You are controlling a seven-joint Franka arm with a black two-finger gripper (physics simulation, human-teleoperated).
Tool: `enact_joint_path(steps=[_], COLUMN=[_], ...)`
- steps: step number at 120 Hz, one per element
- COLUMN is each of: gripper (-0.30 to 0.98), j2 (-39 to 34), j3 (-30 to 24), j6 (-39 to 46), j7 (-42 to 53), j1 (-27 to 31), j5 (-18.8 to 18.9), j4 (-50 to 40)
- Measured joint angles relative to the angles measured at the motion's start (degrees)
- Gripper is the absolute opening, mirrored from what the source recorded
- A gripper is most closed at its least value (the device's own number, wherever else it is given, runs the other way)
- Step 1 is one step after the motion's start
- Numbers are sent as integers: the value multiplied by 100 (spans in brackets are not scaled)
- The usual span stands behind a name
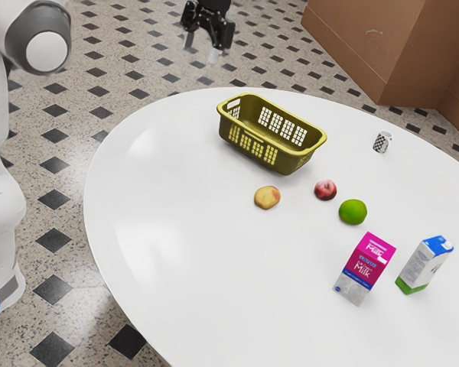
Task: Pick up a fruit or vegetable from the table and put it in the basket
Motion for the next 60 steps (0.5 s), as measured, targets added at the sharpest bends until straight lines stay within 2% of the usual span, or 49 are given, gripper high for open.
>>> enact_joint_path(steps=[11,26,39,49,60], gripper=[67,67,67,67,66], j2=[8,16,-78,243,539], j3=[1,18,-58,-124,-137], j6=[516,930,1017,1076,1161], j7=[-57,-124,-95,89,270], j1=[141,-301,-685,-850,-764], j5=[-9,-40,-39,-109,-116], j4=[-1,11,1287,1530,1578])
